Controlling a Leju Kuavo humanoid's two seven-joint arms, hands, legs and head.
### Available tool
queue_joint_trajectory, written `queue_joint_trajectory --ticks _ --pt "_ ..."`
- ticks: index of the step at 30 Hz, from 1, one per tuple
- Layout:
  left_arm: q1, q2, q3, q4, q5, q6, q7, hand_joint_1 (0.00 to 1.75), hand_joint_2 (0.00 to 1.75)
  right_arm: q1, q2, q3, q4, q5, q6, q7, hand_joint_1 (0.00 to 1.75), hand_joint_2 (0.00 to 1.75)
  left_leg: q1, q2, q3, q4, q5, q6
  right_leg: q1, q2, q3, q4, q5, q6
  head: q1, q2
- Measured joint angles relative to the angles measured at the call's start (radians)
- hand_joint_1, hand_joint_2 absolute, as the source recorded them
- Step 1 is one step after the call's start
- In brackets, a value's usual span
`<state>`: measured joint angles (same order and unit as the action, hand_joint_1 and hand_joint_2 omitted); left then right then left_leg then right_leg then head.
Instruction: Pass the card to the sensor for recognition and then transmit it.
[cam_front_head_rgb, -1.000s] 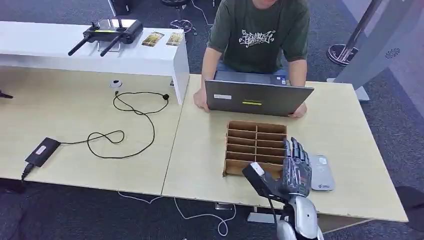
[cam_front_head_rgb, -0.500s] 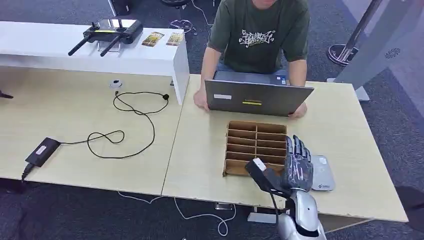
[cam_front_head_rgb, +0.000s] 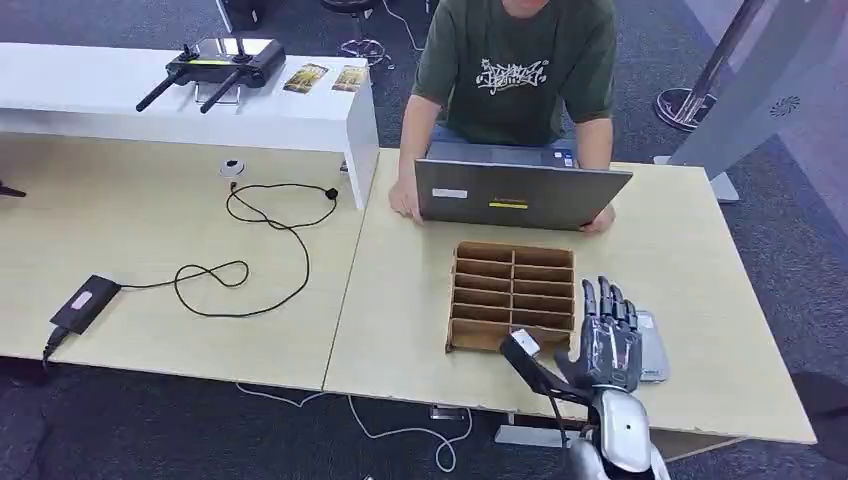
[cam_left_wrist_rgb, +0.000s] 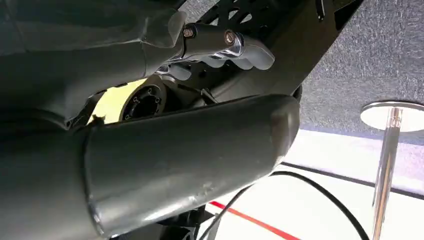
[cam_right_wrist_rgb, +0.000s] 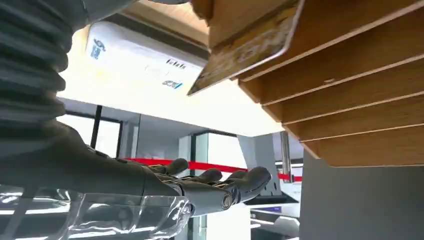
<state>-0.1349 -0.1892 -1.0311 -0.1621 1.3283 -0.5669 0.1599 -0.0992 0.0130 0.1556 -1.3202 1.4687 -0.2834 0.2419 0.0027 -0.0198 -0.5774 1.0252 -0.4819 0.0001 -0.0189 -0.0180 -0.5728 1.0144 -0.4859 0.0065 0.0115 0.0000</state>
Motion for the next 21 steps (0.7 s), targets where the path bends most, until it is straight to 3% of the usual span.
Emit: queue_joint_trajectory --ticks 8,21 --pt "0.000 0.001 0.000 0.000 0.001 0.000 -0.002 0.00 0.00 0.039 -0.037 0.000 -0.053 0.005 0.021 -0.002 0.00 1.75 0.000 0.000 0.000 0.000 0.000 0.000 0.000 0.000 0.000 0.000 0.000 0.000 0.000 0.000" --pt "-0.003 0.001 -0.017 0.000 -0.008 -0.004 -0.001 0.00 0.00 0.047 -0.040 0.031 -0.063 -0.002 0.047 -0.032 0.00 1.75 0.000 0.000 -0.001 0.000 0.000 0.000 0.000 0.000 0.000 0.000 0.000 0.000 0.000 0.000"
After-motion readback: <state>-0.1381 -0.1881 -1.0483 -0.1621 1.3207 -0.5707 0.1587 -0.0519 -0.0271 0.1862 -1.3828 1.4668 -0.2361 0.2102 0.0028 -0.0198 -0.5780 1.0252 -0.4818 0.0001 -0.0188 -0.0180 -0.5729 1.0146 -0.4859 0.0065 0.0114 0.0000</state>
